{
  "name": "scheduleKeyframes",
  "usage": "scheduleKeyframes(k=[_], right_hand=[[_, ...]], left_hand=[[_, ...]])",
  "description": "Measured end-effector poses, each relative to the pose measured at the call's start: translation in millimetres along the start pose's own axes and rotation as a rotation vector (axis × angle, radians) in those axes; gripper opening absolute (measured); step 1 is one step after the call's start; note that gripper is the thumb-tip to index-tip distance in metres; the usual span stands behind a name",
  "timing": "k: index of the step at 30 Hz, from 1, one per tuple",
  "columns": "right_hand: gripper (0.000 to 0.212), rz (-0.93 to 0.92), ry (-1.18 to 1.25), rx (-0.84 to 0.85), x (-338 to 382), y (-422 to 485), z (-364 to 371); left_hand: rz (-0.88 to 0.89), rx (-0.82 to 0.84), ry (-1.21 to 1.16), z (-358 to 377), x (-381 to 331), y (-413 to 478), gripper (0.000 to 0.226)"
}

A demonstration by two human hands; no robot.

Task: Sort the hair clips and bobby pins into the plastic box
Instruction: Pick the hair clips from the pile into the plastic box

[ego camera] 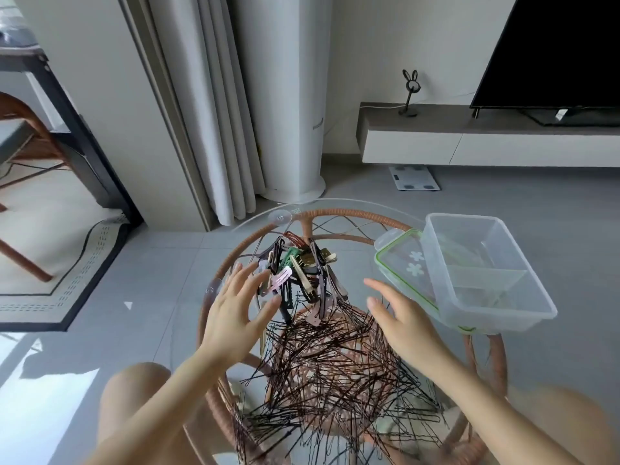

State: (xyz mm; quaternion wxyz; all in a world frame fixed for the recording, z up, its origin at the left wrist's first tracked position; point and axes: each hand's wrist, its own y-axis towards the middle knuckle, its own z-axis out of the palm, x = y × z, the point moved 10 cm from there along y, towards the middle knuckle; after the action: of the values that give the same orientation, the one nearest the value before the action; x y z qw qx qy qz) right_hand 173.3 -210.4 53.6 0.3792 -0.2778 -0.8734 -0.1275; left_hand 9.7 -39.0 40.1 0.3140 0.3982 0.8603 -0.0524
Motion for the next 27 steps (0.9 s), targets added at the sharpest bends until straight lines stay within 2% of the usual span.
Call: scheduleKeyframes(k=[3, 6, 9, 11, 14, 17, 22, 24, 27], right_hand=[[0.045, -0.022, -0.085, 0.015, -22, -46, -17], [0.064, -0.09, -0.272, -0.012, -43, -74, -17], [0.09, -0.055, -0.323, -0.023, -55, -85, -8], [0.096, -0.037, -0.339, 0.0, -55, -87, 6], [0.081, -0.042, -0.266, 0.06, -39, -86, 34], [0.073, -0.1, -0.146, 0.043, -17, -84, 57], [0.045, -0.034, 0.234, -0.118, -9, -76, 47], [0.036, -0.028, 0.25, -0.222, -12, -66, 24], [0.031, 0.01, 0.17, -0.267, -25, -37, -4]], left_hand=[[0.33, 0.151, 0.14, 11, -20, -52, 0.066], [0.601, 0.268, 0.281, 34, -41, -101, 0.081], [0.693, 0.33, 0.38, 57, -61, -123, 0.09], [0.692, 0.341, 0.442, 73, -71, -124, 0.092], [0.626, 0.333, 0.511, 87, -76, -111, 0.084], [0.576, 0.323, 0.437, 91, -80, -96, 0.07], [0.49, 0.202, 0.276, 79, -82, -84, 0.045], [0.459, 0.122, 0.192, 66, -87, -86, 0.041], [0.636, 0.192, 0.218, 73, -117, -110, 0.052]])
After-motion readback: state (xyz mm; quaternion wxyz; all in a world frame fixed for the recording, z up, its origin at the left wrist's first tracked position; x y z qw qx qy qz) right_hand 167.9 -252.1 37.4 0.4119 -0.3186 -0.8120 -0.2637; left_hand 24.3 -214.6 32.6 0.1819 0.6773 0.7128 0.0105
